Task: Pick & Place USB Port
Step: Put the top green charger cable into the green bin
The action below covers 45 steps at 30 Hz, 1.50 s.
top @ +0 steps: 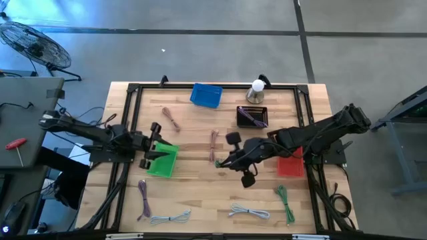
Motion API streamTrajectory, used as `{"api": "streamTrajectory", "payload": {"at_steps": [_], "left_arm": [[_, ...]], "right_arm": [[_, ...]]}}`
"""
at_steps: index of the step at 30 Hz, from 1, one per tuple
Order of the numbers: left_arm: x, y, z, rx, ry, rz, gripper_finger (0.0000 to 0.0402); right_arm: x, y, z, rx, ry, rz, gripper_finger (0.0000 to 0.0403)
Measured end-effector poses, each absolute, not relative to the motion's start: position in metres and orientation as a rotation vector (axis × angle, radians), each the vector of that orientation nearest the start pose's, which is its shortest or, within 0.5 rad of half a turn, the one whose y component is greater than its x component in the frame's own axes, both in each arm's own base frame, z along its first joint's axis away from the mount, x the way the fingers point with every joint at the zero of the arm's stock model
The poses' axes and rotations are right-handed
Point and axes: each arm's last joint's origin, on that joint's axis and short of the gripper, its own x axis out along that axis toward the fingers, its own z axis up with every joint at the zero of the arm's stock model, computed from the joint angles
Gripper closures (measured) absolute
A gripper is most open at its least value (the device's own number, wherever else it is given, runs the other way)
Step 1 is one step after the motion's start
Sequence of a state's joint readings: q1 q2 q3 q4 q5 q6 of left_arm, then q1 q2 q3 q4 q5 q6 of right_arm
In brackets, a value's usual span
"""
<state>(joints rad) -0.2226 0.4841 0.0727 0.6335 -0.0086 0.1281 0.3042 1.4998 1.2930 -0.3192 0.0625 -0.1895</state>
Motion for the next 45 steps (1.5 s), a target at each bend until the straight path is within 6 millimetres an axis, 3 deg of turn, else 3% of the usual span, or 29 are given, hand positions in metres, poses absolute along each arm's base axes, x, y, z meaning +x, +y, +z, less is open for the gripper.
{"api": "streamTrajectory", "payload": {"at_steps": [7,19,27,45], "left_arm": [[0.15,-0.035,0.204,0.158,-0.24,-0.242,0.024],[0.225,-0.056,0.231,0.176,-0.085,-0.397,0.024],[0.26,-0.066,0.24,0.175,0.001,-0.479,0.024],[0.271,-0.069,0.24,0.174,0.007,-0.477,0.024]], "right_arm": [[0.326,0.101,0.327,-0.324,0.452,0.313,0.0402],[0.349,0.11,0.315,-0.362,0.347,0.398,0.0402],[0.353,0.115,0.316,-0.352,0.292,0.422,0.0402],[0.354,0.111,0.316,-0.363,0.293,0.386,0.0403]]}}
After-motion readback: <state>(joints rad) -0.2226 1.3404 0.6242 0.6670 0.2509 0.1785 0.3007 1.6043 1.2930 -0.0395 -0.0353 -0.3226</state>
